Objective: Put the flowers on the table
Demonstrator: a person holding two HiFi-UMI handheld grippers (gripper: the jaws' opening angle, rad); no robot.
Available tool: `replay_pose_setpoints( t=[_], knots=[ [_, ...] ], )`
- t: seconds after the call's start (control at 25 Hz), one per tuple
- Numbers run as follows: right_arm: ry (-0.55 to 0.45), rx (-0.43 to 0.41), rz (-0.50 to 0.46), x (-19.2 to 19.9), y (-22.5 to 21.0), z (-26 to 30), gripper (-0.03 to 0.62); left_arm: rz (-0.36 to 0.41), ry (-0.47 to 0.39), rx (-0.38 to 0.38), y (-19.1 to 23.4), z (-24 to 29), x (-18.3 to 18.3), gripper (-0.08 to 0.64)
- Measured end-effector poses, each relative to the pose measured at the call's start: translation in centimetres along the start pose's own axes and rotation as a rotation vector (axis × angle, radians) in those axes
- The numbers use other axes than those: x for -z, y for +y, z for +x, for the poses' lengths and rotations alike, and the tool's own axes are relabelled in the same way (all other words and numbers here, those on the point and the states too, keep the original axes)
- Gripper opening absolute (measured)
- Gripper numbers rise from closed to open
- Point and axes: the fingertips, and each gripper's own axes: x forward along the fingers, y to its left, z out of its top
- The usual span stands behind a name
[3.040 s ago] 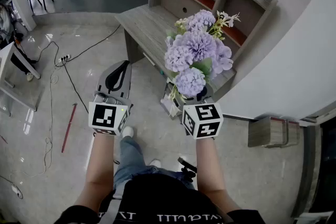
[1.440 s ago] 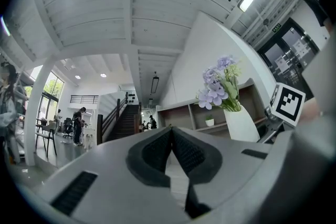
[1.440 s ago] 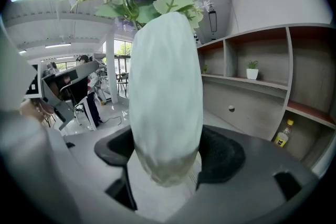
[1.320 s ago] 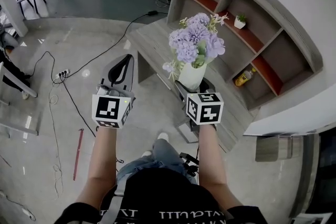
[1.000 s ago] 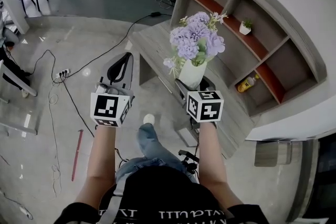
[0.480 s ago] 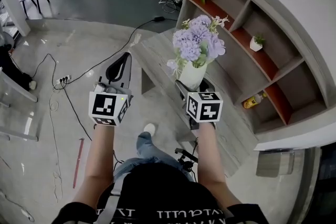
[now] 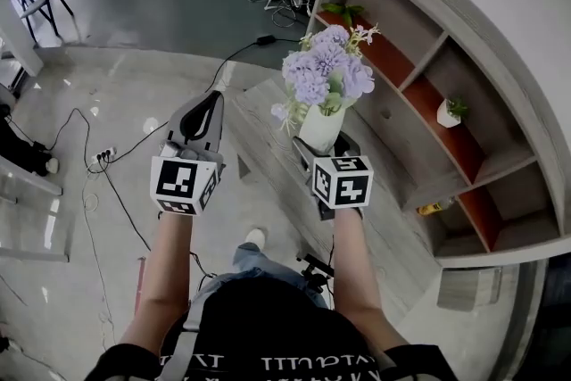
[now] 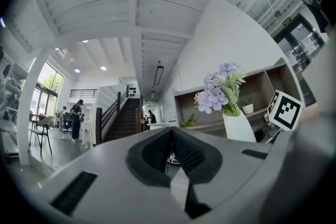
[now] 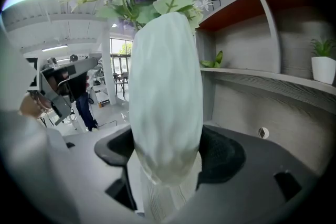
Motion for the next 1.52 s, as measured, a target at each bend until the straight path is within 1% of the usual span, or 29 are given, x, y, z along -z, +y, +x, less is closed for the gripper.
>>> replay_pose_setpoints(
  t=[0.16,0.32,0.56,0.84,1.04,1.16,1.28,1.4,1.52],
  knots=[
    [-0.003,-0.003,0.015,-1.2,-2.8,3.1,0.373,0.003,0.025,0.005,0.4,4.2,1.5,0.011],
    [-0.007,-0.008,0.013,-2.1,-3.5,5.4,0.373,-0.005,0.045,0.019,1.1,6.9,2.6,0.011],
    [-0.019,-0.019,0.012,-2.5,-4.7,8.3,0.373,-0.008,0.067,0.053,1.0,10.1,4.3,0.011],
    [-0.05,-0.023,-0.012,-3.5,-4.7,12.1,0.373,-0.018,0.093,0.053,3.2,12.1,6.3,0.011],
    [-0.065,-0.019,-0.04,-2.9,-6.0,14.6,0.373,-0.026,0.117,0.053,2.0,13.6,9.2,0.011],
    [-0.084,-0.019,-0.056,-2.6,-6.7,16.4,0.373,-0.029,0.127,0.052,2.0,14.5,11.2,0.011],
    [-0.099,-0.028,-0.071,-2.2,-6.5,18.3,0.373,-0.021,0.136,0.072,2.3,15.0,12.7,0.011],
    [-0.118,-0.041,-0.068,-1.6,-6.1,20.1,0.373,-0.033,0.161,0.095,2.6,15.1,14.3,0.011],
    [-0.121,-0.04,-0.069,-1.9,-5.1,22.3,0.373,-0.035,0.164,0.125,3.9,15.4,15.3,0.011]
  ],
)
